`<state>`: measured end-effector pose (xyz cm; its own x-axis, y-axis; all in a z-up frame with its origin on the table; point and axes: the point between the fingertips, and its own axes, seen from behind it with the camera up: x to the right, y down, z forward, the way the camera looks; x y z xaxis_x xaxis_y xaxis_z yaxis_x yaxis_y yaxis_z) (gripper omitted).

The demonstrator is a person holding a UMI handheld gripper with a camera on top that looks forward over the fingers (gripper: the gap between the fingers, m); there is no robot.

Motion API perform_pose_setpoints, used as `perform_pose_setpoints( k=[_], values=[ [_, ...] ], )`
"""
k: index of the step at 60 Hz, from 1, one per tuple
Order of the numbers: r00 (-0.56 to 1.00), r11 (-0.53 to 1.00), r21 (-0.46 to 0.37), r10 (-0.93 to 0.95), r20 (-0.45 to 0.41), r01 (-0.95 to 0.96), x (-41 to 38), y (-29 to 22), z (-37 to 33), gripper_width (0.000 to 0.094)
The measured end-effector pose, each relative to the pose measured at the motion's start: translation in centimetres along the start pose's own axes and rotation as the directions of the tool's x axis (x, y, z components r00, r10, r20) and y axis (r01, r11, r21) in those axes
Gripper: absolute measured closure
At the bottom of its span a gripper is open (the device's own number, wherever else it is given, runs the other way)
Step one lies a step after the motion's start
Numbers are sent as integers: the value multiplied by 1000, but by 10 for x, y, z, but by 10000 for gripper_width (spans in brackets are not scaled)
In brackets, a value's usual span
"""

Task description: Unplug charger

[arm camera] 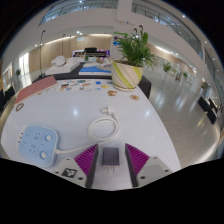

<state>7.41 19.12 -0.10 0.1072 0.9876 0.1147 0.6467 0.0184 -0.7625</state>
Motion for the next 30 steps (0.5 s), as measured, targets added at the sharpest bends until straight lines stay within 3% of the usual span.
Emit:
perform_pose_setpoints(
  k=[6,9,21,30],
  values=[
    [1000,1000,-4,8,20,-8,1,-12,-31,52],
    [999,1000,-11,26,42,-26,0,-17,-57,92],
    [996,998,-54,43,81,-38,4,-21,-206,88],
    [999,997,-78,32,45,-28,14,5,-295,84]
  ],
)
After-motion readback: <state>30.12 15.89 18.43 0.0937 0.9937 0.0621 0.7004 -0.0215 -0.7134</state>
